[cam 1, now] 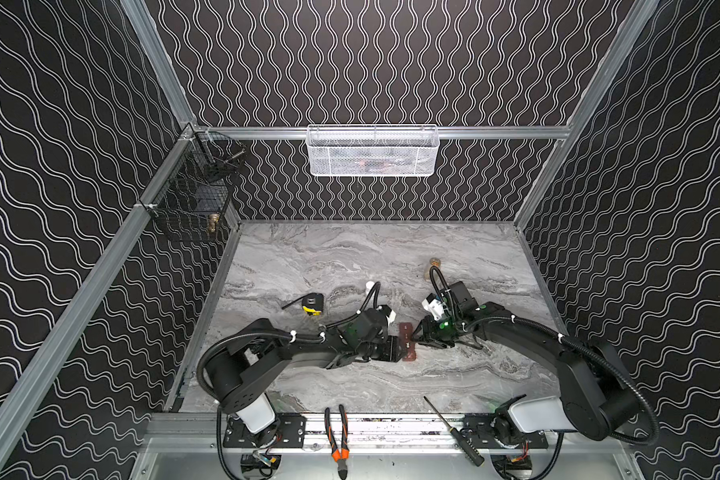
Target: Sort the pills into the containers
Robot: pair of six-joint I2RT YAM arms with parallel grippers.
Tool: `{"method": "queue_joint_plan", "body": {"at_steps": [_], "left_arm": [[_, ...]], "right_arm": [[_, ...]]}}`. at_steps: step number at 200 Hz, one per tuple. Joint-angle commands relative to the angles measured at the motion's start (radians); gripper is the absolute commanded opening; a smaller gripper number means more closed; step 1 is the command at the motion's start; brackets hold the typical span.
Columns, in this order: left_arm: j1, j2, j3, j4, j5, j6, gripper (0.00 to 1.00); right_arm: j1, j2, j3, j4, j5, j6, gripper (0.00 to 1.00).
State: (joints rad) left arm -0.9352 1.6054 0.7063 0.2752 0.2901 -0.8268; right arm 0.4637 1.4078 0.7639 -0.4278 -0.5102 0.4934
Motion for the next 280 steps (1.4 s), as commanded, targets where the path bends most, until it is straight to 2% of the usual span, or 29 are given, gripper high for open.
{"method": "queue_joint_plan", "body": {"at_steps": [1, 23, 53, 72, 99, 147, 204, 280], "left_arm": [[0.014, -0.067, 0.024, -0.098, -0.051, 0.071, 0.51], [0.032, -0.169, 0.028, -0.195, -0.116, 0.114, 0.54], [0.086, -0.330, -0.020, -0.313, -0.211, 0.149, 0.61], [0.129, -0.420, -0.064, -0.366, -0.237, 0.158, 0.67], [0.173, -0.512, -0.119, -0.413, -0.239, 0.161, 0.71], [0.197, -0.589, -0.188, -0.417, -0.229, 0.151, 0.72], [0.213, -0.593, -0.228, -0.380, -0.203, 0.146, 0.71], [0.222, -0.593, -0.244, -0.366, -0.189, 0.149, 0.71]], "right_arm": [[-0.001, -0.011, 0.061, -0.120, 0.109, -0.029, 0.42], [0.024, 0.005, 0.141, -0.227, 0.207, -0.034, 0.49], [0.156, 0.074, 0.252, -0.346, 0.370, 0.015, 0.64], [0.227, 0.143, 0.313, -0.397, 0.451, 0.060, 0.70], [0.273, 0.226, 0.371, -0.438, 0.530, 0.105, 0.74], [0.318, 0.334, 0.421, -0.435, 0.519, 0.131, 0.71], [0.341, 0.386, 0.440, -0.449, 0.529, 0.149, 0.66], [0.344, 0.409, 0.439, -0.443, 0.530, 0.158, 0.52]]}}
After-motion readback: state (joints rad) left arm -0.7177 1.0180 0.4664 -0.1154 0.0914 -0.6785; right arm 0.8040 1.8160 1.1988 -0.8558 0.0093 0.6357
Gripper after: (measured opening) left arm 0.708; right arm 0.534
